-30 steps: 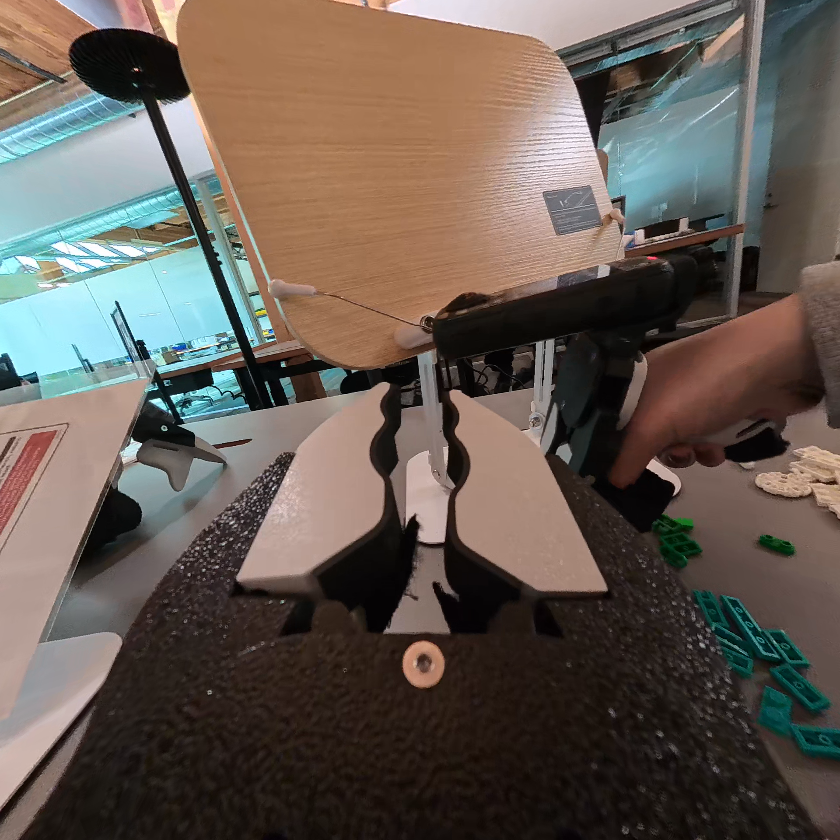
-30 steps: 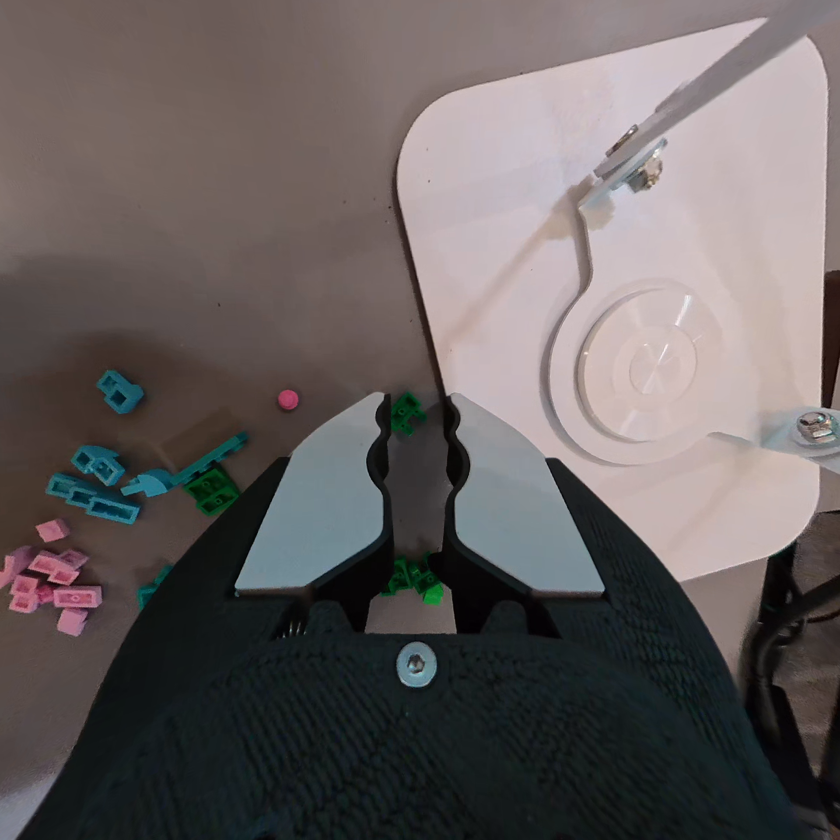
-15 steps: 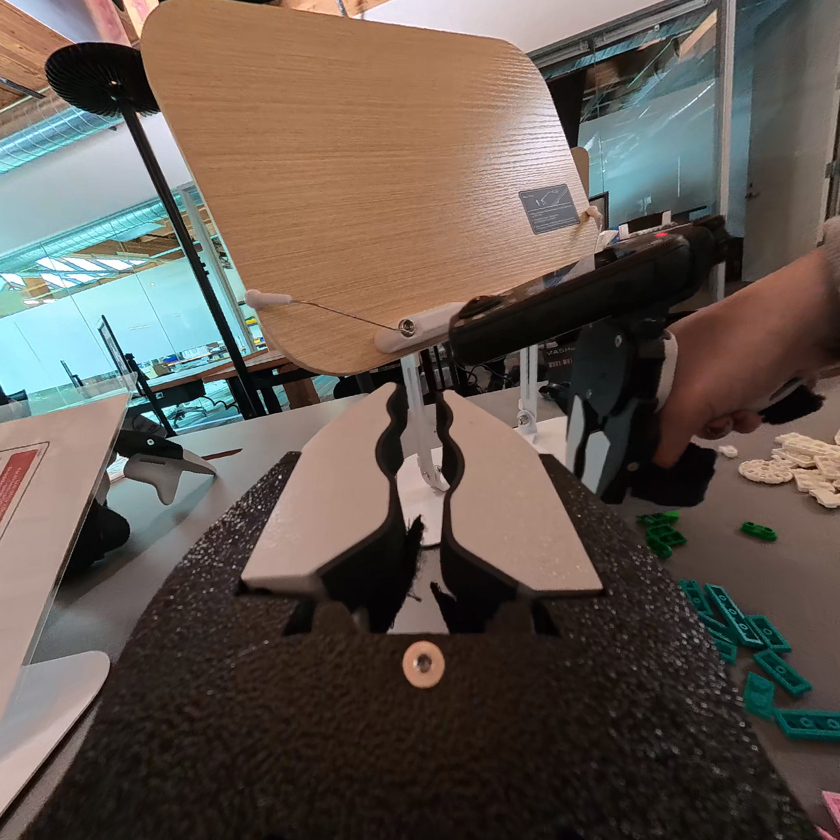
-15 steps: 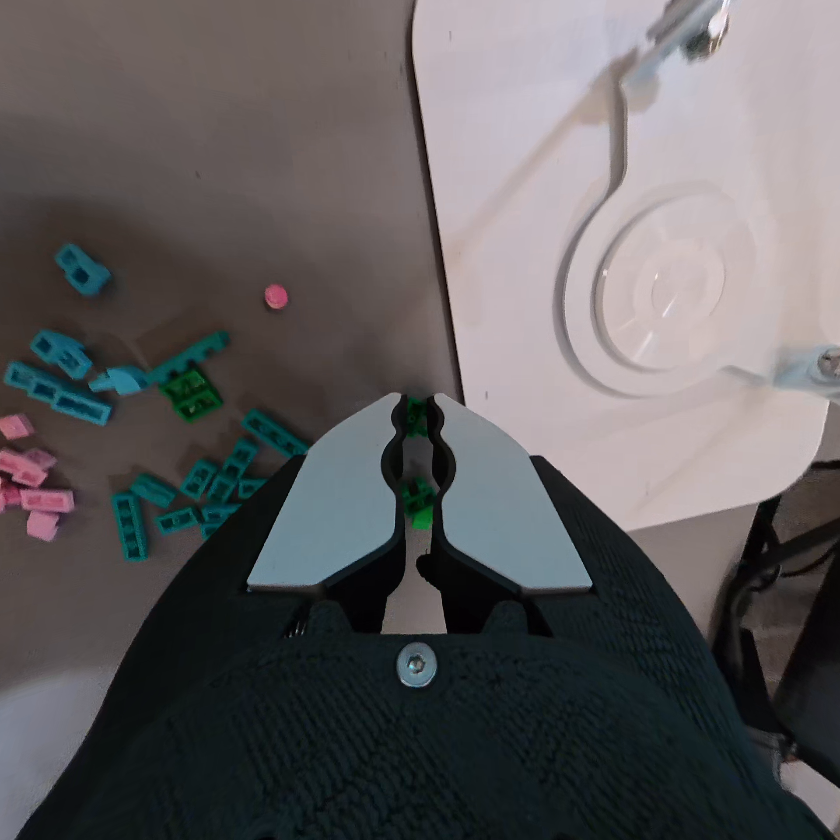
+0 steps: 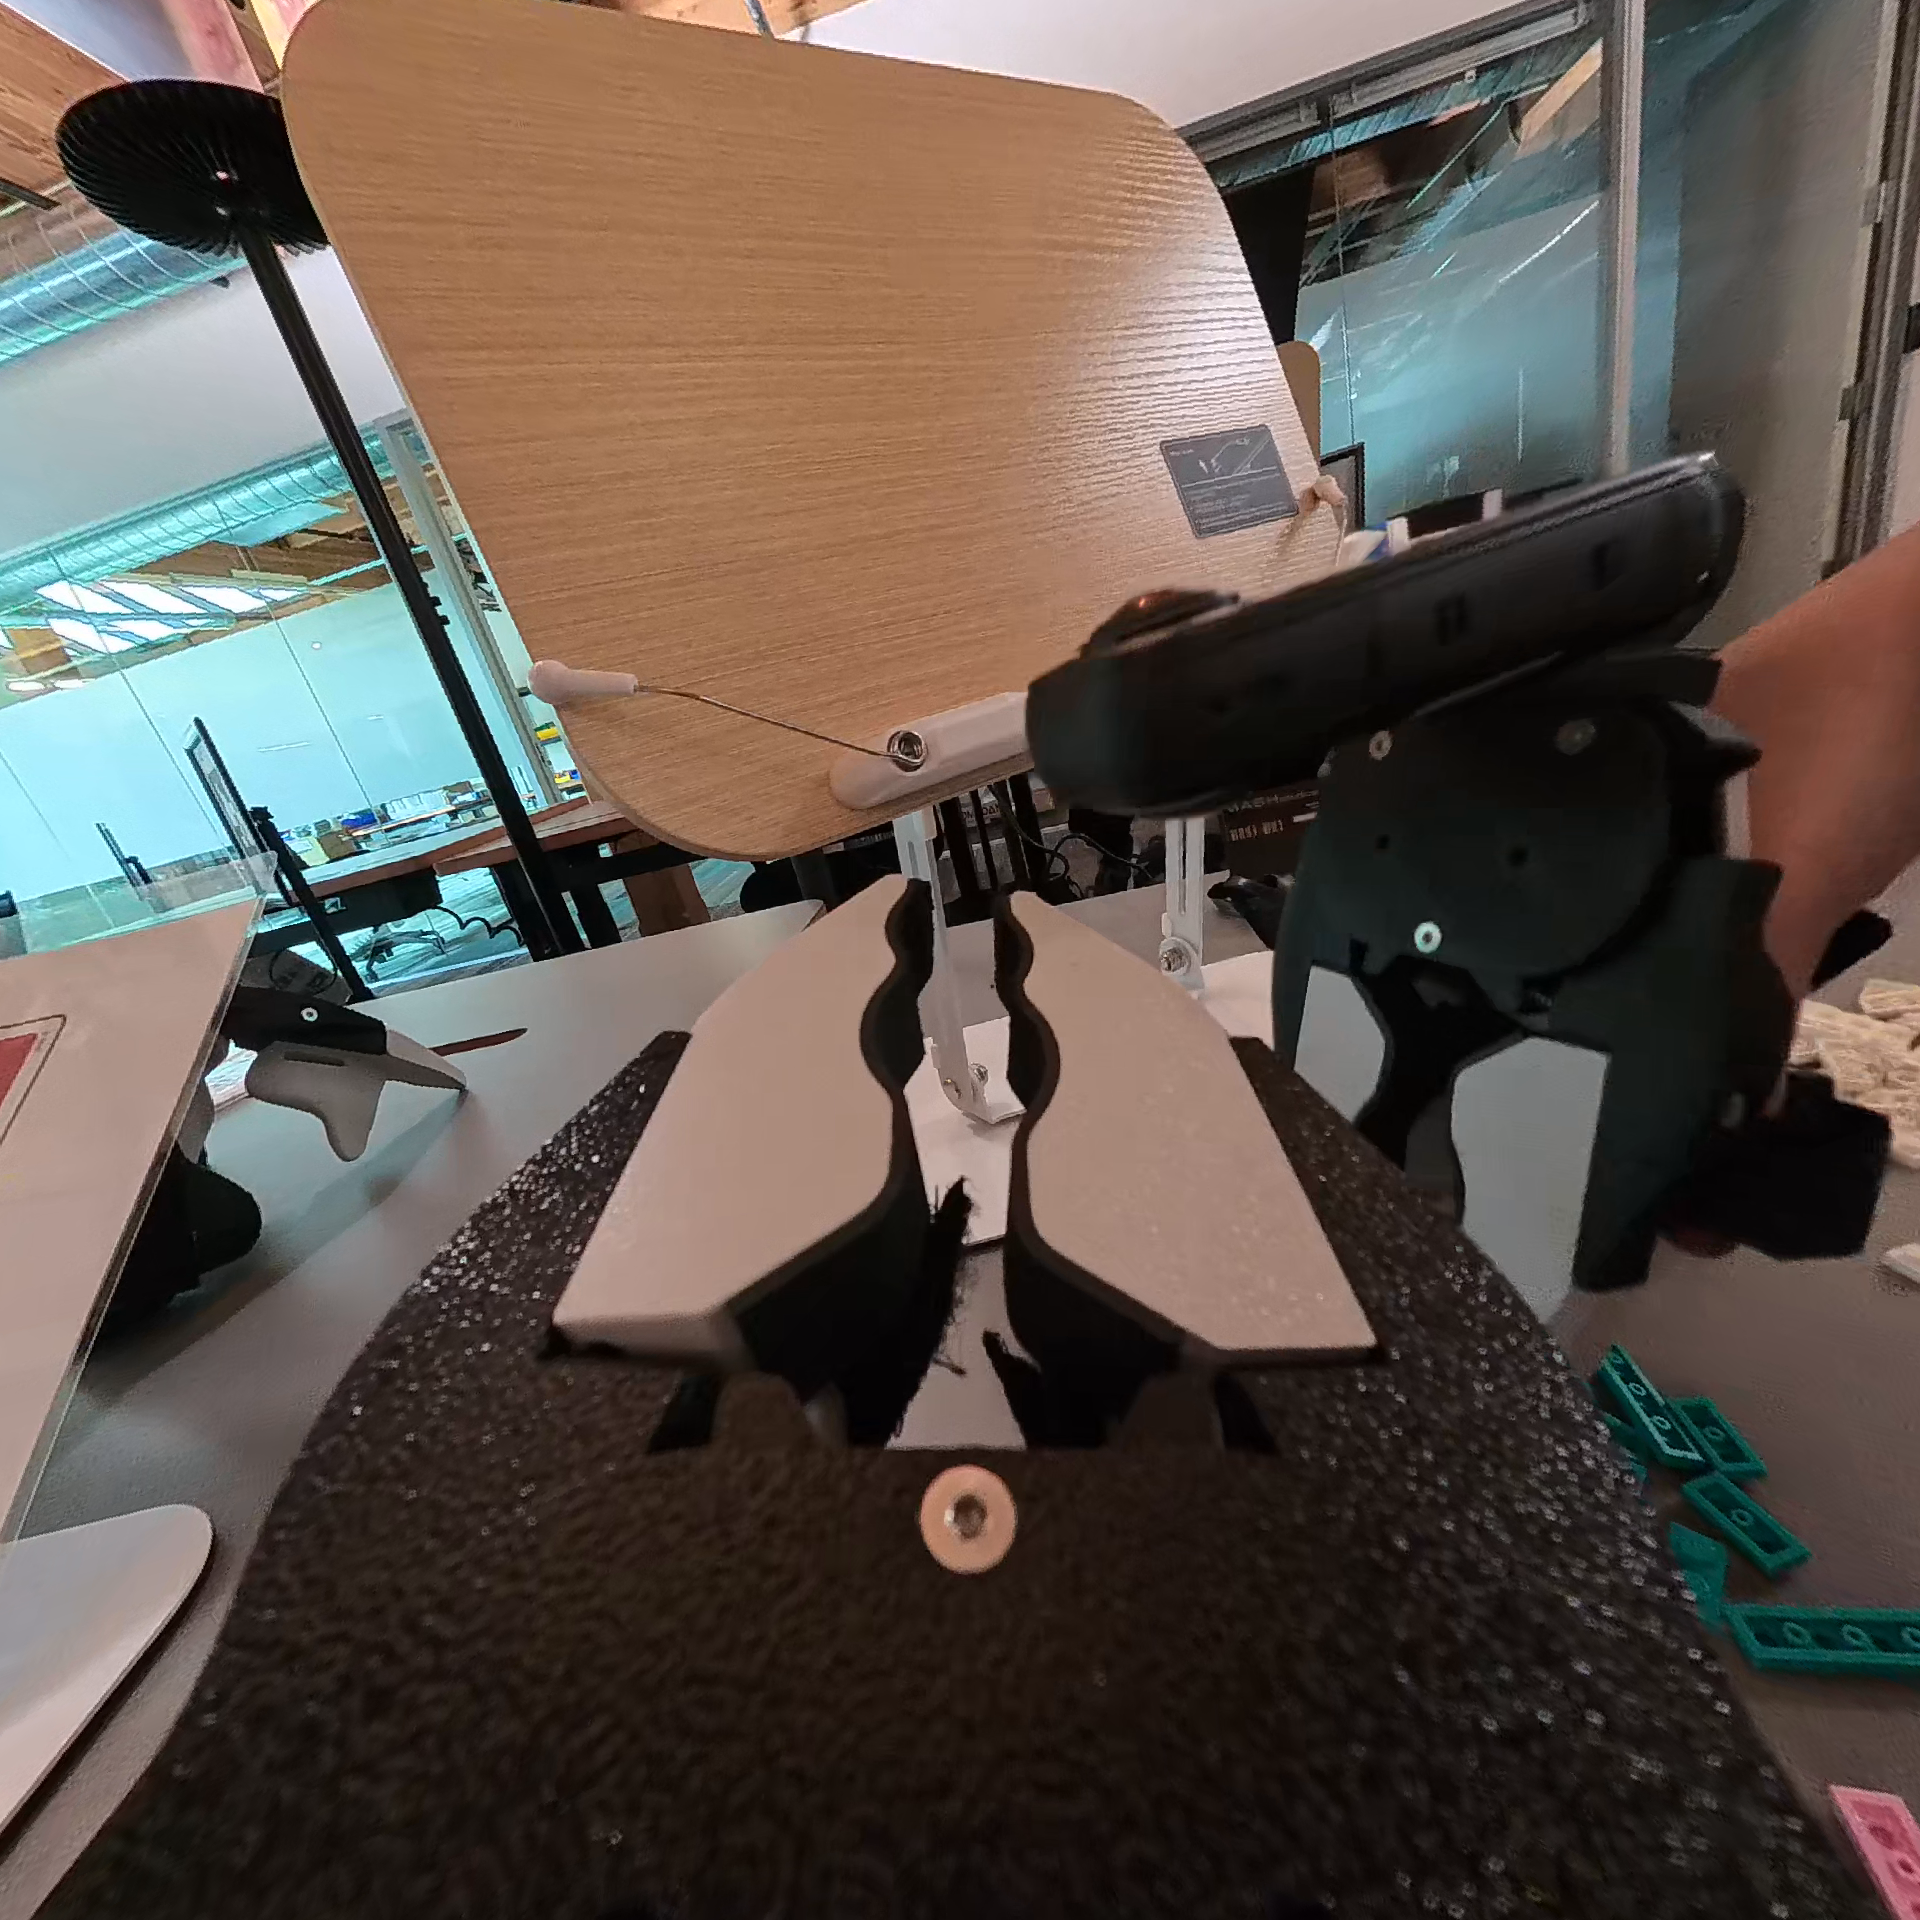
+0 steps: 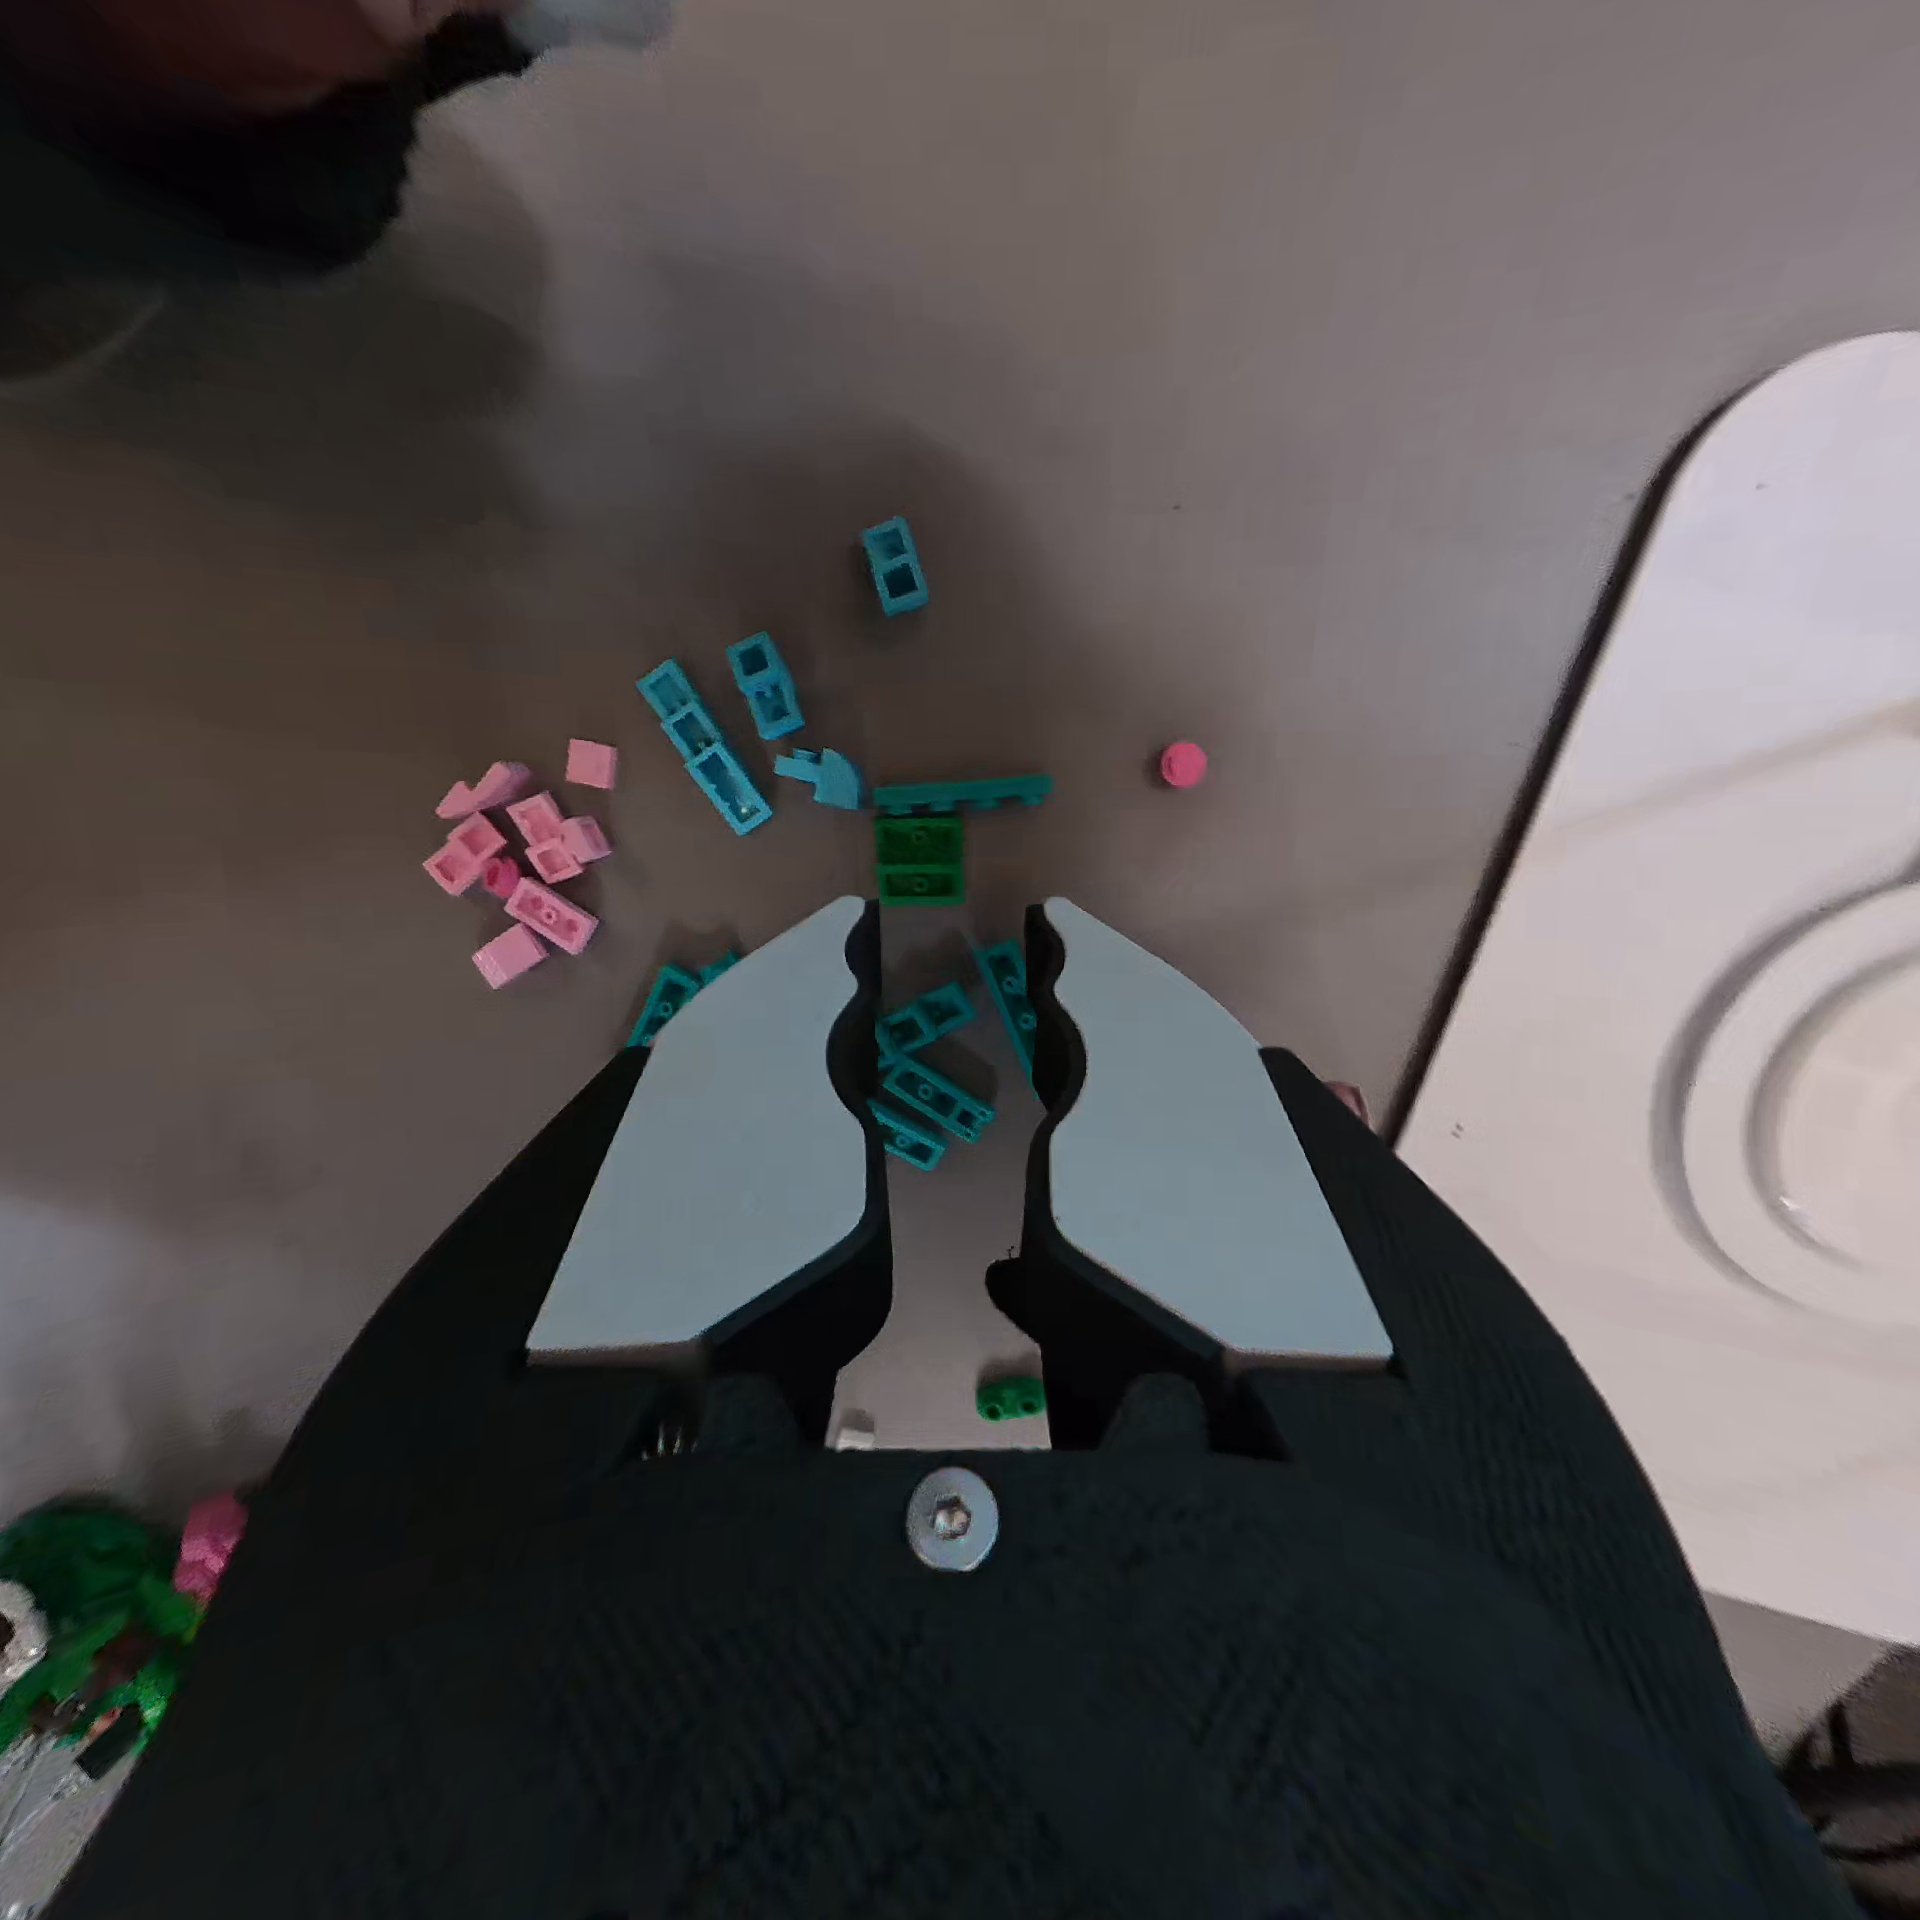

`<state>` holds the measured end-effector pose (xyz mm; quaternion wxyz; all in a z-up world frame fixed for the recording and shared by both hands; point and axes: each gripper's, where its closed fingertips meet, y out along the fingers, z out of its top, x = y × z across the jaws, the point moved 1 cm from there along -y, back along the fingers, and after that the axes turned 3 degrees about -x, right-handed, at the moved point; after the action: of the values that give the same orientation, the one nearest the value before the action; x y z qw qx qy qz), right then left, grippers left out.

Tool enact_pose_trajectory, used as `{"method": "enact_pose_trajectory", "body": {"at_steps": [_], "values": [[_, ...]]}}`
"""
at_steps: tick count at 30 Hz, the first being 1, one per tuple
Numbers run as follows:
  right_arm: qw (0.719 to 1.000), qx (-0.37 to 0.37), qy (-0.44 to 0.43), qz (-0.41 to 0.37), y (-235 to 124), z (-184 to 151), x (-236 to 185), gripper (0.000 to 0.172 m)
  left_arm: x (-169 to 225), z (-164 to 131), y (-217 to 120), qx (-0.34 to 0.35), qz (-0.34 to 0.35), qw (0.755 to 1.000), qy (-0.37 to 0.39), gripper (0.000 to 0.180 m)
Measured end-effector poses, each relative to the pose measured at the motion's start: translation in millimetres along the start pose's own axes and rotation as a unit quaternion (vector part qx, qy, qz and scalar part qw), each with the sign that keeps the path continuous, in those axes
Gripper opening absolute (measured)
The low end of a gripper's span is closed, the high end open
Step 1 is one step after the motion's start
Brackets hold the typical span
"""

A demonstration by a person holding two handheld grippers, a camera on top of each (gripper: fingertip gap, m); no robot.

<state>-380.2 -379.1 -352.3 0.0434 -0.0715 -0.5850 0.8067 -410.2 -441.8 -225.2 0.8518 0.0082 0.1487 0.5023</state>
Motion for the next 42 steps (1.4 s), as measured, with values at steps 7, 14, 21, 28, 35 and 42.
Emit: {"method": "enact_pose_trajectory", "body": {"at_steps": [7,14,21,28,35,42], "values": [[1.0,-0.009,-0.02,0.003,13,3,-4,0.015,1,-2,1,-0.004,-0.013,1.0,-0.025,0.025],[0.998,-0.018,-0.012,-0.063,-15,-13,21,0.015,4,1,1,0.011,-0.044,0.996,-0.072,0.036],[0.987,-0.106,0.031,-0.118,-28,-73,48,0.015,12,4,-1,0.018,-0.041,0.999,-0.023,0.027],[0.983,-0.111,0.07,-0.125,-24,-83,50,0.028,22,6,-1,0.022,-0.054,0.998,-0.002,0.028],[0.978,-0.019,0.079,-0.192,-64,-67,42,0.043,38,16,-7,0.061,-0.094,0.994,0.005,0.029],[0.925,0.188,0.069,-0.322,-143,-64,-38,0.04,84,40,-33,0.158,-0.091,0.953,0.241,0.005]]}}
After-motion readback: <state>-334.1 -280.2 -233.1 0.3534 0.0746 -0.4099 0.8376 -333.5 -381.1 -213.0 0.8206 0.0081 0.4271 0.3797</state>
